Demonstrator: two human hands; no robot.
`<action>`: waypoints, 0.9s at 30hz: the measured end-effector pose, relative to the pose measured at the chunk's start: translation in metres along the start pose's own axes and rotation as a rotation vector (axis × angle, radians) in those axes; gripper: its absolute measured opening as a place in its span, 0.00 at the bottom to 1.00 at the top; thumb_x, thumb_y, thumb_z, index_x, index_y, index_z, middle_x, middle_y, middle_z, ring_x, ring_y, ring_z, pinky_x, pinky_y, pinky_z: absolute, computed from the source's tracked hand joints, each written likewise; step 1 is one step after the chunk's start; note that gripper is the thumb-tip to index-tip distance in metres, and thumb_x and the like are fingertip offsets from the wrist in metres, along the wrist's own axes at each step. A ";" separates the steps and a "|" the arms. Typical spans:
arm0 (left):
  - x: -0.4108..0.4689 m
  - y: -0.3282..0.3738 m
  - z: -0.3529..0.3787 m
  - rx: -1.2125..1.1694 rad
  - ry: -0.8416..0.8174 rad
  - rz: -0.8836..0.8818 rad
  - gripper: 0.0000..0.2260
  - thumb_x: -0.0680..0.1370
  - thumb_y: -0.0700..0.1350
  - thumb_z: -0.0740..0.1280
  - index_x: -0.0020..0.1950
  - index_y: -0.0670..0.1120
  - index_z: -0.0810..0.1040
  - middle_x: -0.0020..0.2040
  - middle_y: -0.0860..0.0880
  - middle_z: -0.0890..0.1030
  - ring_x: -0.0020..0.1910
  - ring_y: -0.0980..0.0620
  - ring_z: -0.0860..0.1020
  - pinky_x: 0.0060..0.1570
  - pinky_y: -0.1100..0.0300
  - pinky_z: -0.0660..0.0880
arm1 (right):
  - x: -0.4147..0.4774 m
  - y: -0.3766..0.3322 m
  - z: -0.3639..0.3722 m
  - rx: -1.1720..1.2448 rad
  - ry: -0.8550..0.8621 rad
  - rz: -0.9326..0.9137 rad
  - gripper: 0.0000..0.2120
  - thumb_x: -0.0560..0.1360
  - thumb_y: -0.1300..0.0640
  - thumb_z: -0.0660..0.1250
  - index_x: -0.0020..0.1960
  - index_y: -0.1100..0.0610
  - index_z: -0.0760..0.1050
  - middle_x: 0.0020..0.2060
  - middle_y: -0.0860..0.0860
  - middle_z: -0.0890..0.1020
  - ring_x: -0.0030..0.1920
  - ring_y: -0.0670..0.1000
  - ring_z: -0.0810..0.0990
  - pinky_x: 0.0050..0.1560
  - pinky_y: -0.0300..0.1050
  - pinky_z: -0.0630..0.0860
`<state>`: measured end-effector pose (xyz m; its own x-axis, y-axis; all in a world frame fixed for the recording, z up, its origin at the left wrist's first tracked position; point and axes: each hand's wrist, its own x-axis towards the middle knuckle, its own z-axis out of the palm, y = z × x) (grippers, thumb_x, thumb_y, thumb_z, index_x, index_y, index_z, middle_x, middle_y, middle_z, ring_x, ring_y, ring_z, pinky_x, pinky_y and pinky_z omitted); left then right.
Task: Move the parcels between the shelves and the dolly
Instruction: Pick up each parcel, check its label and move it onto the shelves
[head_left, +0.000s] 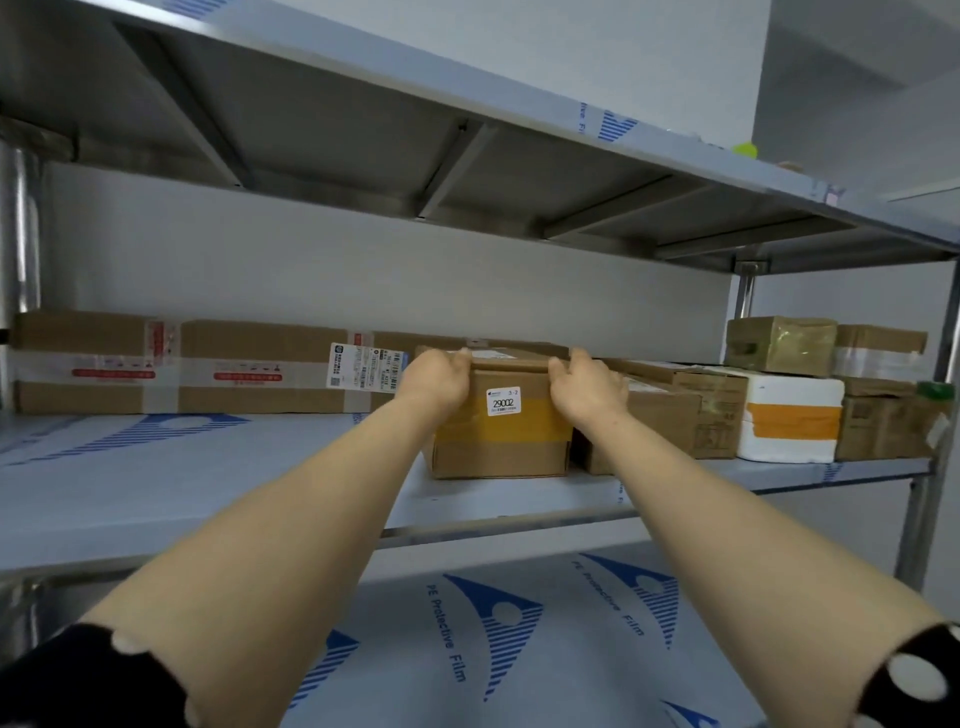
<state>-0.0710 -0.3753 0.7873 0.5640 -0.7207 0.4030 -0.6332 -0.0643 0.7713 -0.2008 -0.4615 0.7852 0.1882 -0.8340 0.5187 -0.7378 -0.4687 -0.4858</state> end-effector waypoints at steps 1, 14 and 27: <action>0.002 0.000 -0.001 -0.045 0.033 -0.027 0.20 0.84 0.52 0.53 0.59 0.36 0.73 0.50 0.40 0.77 0.53 0.41 0.76 0.50 0.54 0.71 | 0.000 -0.001 -0.001 0.079 0.035 0.017 0.23 0.82 0.46 0.49 0.70 0.59 0.66 0.65 0.59 0.73 0.66 0.60 0.69 0.68 0.54 0.64; -0.029 0.005 -0.047 -0.362 0.221 -0.303 0.08 0.78 0.46 0.67 0.46 0.45 0.70 0.47 0.44 0.77 0.46 0.46 0.77 0.40 0.56 0.75 | -0.009 -0.015 -0.010 0.899 -0.234 0.184 0.09 0.78 0.54 0.65 0.53 0.58 0.72 0.47 0.55 0.78 0.50 0.56 0.77 0.55 0.51 0.77; -0.195 -0.012 -0.110 -0.311 0.563 -0.495 0.21 0.71 0.42 0.75 0.59 0.42 0.71 0.49 0.45 0.78 0.49 0.47 0.79 0.52 0.51 0.78 | -0.137 -0.036 -0.017 1.122 -0.663 -0.182 0.09 0.74 0.61 0.69 0.54 0.56 0.77 0.48 0.52 0.82 0.46 0.49 0.78 0.41 0.41 0.74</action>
<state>-0.1150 -0.1580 0.7542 0.9747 -0.1984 0.1029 -0.1110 -0.0301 0.9934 -0.2110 -0.3252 0.7434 0.7446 -0.5664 0.3532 0.2077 -0.3063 -0.9290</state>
